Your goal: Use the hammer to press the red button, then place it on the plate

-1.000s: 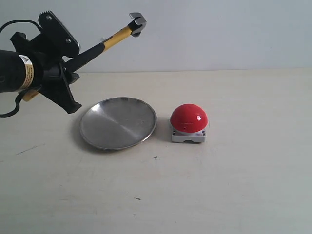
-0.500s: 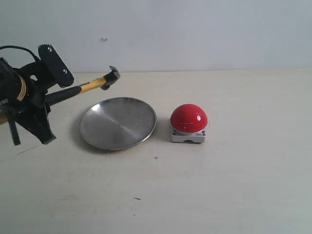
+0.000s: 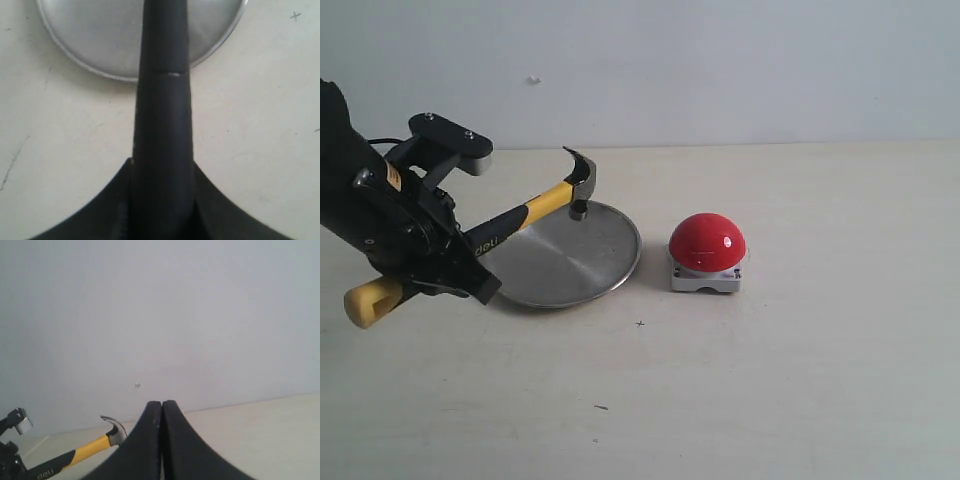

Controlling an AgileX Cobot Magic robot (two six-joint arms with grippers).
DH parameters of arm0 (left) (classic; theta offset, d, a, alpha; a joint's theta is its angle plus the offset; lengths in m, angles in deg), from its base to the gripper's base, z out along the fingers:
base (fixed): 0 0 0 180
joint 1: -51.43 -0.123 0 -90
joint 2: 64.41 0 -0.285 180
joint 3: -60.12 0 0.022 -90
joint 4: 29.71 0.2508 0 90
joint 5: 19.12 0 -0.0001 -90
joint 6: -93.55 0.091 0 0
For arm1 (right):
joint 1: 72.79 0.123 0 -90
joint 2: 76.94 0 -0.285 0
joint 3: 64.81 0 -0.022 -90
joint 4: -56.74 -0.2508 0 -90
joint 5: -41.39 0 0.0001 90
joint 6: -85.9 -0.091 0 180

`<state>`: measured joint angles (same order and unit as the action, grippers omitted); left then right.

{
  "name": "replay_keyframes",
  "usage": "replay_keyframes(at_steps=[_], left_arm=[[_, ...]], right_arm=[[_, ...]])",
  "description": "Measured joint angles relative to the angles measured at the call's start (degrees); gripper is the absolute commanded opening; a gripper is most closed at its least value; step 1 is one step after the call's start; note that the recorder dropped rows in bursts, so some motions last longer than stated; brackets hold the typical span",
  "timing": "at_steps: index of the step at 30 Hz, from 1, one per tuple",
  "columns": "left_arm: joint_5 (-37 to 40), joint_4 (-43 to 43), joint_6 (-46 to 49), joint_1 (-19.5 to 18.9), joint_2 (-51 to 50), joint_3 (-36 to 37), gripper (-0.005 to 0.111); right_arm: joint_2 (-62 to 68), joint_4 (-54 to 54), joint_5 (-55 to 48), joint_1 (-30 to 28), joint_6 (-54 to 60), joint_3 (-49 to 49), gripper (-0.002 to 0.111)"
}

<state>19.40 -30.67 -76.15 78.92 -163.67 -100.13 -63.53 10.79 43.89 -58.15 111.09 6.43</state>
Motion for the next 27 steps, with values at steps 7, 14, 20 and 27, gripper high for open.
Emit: replay_keyframes(at_steps=[7,14,20,27], left_arm=[[-2.76,-7.41,1.88,1.47,0.0,0.0,0.0],[-8.96,-12.59,2.97,6.76,0.0,0.0,0.0],[-13.33,-13.48,2.97,10.04,0.0,0.0,0.0],[-15.07,-13.85,3.31,11.68,0.0,0.0,0.0]], right_arm=[[-5.32,-0.6,-0.17,0.0,-0.13,2.28,0.0],[-5.32,-0.63,-3.79,0.0,-0.13,2.39,0.0],[-5.32,-0.97,-8.8,0.0,-0.13,2.39,0.0],[-5.32,-1.53,-9.88,0.0,-0.13,2.39,0.0]])
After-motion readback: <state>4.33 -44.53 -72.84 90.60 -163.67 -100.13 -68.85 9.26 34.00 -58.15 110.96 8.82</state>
